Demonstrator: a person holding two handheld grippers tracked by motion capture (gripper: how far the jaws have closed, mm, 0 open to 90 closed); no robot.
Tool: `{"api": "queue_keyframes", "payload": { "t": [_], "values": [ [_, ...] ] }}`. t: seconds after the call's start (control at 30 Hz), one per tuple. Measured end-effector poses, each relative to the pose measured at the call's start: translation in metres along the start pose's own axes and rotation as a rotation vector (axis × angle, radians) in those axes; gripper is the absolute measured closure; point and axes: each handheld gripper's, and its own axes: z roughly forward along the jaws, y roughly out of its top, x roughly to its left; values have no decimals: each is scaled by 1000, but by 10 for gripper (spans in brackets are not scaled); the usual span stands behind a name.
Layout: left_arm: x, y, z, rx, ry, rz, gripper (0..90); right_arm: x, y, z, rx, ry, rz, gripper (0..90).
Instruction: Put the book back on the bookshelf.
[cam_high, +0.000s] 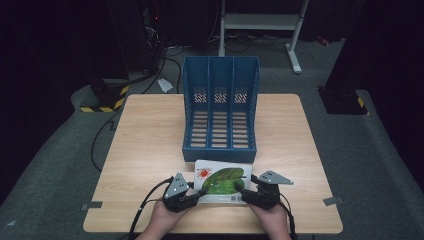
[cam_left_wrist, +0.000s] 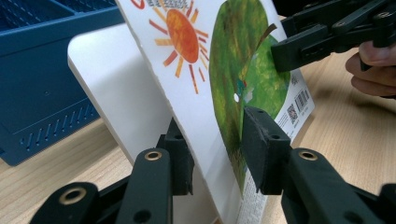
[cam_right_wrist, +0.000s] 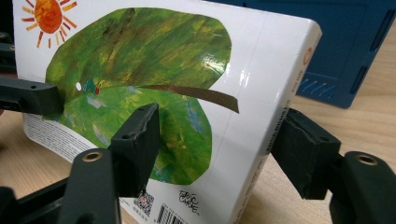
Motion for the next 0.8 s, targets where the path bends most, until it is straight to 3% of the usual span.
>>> {"api": "queue_keyframes", "payload": {
  "t": [0.33, 0.8],
  "values": [
    [-10, 0, 6, 9, 11, 58, 665, 7, 3, -8, -62, -4, -45, 399],
    [-8, 3, 13, 13, 40, 90, 671, 11, 4, -17, -118, -20, -77, 416]
  ]
}}
